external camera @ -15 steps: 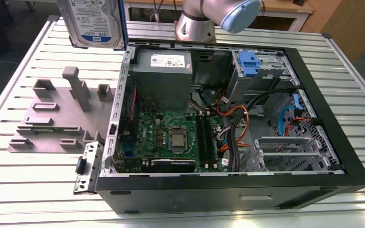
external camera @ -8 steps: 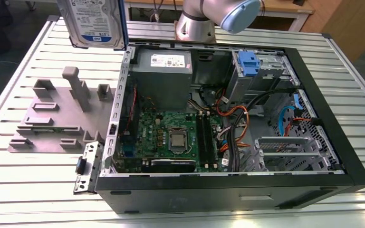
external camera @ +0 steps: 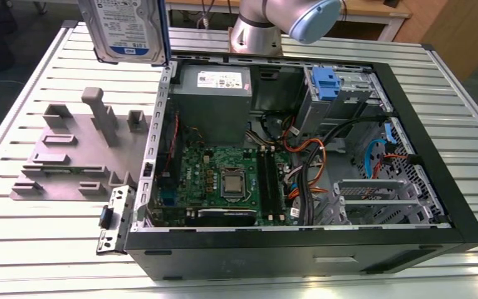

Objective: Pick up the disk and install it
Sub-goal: 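Pick up the disk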

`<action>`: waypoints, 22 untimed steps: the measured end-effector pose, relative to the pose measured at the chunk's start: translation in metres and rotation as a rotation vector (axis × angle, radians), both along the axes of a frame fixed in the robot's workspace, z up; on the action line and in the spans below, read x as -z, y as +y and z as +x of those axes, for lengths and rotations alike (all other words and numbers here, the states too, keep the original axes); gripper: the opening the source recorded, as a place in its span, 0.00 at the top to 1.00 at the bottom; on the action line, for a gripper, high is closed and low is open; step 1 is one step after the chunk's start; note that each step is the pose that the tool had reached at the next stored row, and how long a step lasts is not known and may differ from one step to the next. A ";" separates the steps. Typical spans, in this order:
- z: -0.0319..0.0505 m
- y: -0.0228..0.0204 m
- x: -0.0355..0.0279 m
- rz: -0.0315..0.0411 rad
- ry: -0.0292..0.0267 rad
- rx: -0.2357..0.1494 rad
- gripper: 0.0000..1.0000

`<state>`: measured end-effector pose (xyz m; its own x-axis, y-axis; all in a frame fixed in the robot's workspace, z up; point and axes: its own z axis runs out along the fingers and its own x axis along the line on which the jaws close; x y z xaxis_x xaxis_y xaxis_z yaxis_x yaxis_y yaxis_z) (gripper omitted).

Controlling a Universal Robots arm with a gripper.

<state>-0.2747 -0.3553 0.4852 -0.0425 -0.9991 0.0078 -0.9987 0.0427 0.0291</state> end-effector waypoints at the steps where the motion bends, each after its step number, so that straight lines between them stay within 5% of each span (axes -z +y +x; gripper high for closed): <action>1: 0.0007 0.0000 0.0000 0.0000 0.0000 0.000 0.64; 22: 0.0145 0.0000 0.0000 0.0000 -0.0001 0.000 0.64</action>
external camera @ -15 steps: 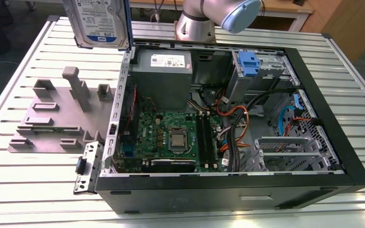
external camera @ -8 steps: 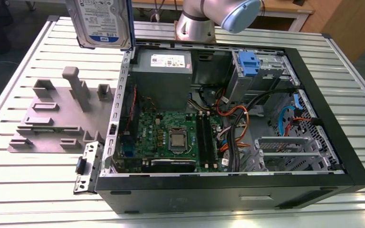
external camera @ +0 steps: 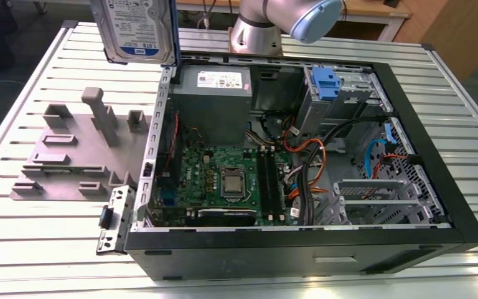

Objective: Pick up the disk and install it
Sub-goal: 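Pick up the disk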

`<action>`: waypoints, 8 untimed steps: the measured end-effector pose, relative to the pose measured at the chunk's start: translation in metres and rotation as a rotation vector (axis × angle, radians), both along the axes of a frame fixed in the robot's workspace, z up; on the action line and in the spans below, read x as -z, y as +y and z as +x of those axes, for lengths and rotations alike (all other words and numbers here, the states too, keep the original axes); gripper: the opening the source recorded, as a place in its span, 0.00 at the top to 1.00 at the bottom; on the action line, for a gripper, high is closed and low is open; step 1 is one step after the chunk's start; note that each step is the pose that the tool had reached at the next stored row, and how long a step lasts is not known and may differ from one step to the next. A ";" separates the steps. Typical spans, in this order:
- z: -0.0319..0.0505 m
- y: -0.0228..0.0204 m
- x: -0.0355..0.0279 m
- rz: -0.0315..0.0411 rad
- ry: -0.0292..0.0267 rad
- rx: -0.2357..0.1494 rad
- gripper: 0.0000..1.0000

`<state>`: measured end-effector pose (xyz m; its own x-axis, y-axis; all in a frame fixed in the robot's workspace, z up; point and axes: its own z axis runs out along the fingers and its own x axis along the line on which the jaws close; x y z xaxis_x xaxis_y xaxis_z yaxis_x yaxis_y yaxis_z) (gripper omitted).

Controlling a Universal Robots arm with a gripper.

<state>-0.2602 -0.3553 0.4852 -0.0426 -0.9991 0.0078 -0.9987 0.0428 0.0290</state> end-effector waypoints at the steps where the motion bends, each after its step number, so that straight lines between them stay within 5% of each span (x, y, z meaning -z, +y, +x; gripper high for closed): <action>1: 0.0005 0.0000 0.0000 0.0000 0.0001 0.000 0.64; 8: 0.0038 0.0000 0.0000 0.0000 0.0000 0.000 0.64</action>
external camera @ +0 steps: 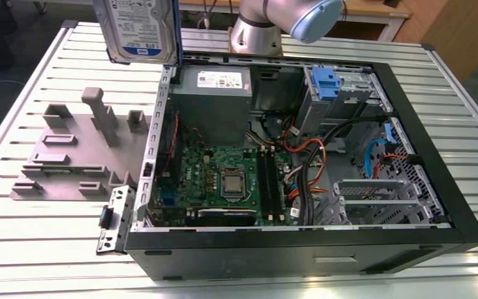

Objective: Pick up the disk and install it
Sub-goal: 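Pick up the disk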

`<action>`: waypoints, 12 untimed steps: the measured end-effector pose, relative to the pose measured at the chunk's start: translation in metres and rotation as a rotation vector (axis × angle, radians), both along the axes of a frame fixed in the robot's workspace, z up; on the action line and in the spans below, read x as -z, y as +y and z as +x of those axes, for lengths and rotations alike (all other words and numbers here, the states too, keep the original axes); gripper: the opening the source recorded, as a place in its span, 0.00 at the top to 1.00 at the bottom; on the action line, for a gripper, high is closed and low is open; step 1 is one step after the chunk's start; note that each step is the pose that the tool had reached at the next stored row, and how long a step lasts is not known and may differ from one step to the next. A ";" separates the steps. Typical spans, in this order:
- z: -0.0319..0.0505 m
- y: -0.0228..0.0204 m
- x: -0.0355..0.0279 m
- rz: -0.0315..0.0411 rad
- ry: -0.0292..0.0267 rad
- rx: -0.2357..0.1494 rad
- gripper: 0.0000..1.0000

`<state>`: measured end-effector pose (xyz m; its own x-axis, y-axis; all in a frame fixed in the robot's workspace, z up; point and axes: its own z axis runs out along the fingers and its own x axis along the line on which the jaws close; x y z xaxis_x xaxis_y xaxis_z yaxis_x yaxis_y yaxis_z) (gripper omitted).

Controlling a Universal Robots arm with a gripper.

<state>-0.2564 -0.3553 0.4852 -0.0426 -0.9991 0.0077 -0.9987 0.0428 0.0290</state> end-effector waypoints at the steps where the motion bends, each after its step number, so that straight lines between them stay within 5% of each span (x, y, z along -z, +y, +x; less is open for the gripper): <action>1: 0.0005 0.0000 0.0000 0.0000 0.0000 0.000 0.64; 12: 0.0036 0.0000 0.0000 0.0000 0.0000 0.000 0.64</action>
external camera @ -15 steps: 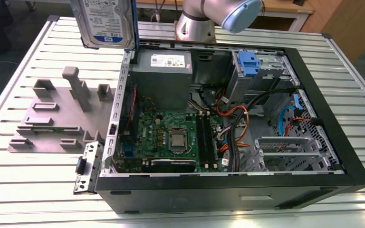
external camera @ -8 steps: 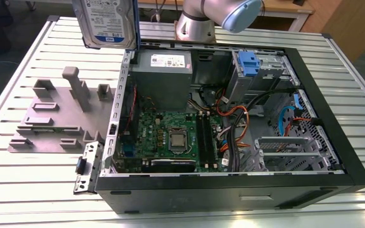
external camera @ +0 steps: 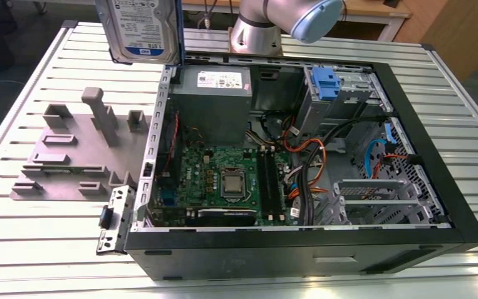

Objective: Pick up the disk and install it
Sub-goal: 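Pick up the disk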

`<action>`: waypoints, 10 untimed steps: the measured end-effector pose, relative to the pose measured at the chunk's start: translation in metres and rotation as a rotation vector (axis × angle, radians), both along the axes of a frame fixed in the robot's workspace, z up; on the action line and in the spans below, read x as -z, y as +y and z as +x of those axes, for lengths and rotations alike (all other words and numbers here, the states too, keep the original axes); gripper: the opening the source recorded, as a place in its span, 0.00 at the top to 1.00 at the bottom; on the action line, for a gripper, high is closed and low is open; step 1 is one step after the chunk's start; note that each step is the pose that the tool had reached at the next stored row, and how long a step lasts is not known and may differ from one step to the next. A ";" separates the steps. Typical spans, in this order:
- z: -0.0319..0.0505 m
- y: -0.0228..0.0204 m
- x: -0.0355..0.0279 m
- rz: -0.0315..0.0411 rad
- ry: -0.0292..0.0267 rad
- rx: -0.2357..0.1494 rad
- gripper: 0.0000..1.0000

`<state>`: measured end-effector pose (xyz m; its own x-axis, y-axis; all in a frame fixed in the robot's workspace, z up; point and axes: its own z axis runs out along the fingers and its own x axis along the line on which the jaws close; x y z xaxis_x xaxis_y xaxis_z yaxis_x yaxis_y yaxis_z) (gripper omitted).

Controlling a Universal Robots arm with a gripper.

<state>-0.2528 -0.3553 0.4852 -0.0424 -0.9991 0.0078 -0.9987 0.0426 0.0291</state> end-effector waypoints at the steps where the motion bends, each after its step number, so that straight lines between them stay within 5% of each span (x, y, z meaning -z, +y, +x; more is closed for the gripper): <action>1: 0.0006 0.0000 0.0000 0.0000 0.0001 0.000 0.64; 10: 0.0072 0.0000 0.0000 0.0000 0.0000 0.000 0.64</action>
